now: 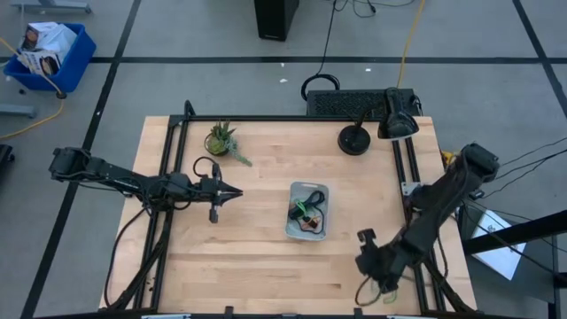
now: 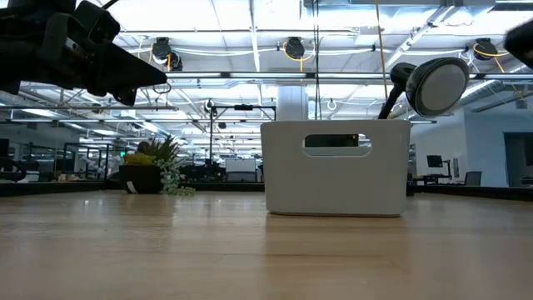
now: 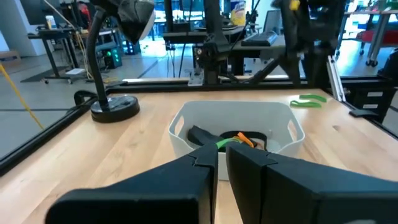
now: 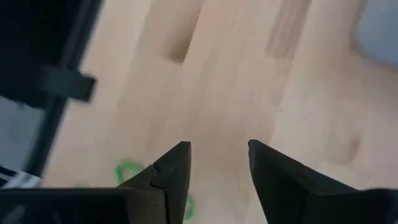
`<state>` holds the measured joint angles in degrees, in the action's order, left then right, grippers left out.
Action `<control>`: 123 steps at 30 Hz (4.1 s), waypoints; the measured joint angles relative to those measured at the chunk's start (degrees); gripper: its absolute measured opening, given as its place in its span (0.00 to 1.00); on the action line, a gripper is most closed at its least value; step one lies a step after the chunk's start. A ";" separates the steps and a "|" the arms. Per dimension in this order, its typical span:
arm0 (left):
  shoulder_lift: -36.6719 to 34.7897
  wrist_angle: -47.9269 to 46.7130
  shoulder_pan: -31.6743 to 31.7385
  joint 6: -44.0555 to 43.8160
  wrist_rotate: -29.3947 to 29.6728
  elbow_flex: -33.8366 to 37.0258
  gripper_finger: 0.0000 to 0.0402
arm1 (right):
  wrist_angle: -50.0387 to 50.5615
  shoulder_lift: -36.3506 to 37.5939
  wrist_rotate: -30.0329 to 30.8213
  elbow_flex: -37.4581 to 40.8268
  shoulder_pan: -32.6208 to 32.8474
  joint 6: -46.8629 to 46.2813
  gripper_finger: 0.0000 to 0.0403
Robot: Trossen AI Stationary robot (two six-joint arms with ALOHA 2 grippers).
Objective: Pick and place rubber bands into bin
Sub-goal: Put the green rubber band into the white bin
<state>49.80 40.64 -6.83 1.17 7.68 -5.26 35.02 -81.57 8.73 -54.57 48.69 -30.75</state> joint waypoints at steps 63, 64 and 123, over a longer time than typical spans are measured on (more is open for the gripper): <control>0.00 -0.13 -0.04 -4.13 -0.11 0.00 0.10 | -3.89 -7.77 -7.56 4.40 8.20 -13.21 0.29; 0.02 -0.13 -0.04 -4.13 -0.11 0.00 0.10 | -5.69 -7.79 -7.61 5.33 8.39 -13.58 0.33; 0.02 -0.63 -0.04 -4.22 -0.09 0.00 0.10 | -36.52 -19.03 -4.75 17.21 11.95 -17.70 0.16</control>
<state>49.82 40.01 -6.87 -3.05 7.60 -5.26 -1.50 -100.60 3.97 -37.36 60.64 -48.45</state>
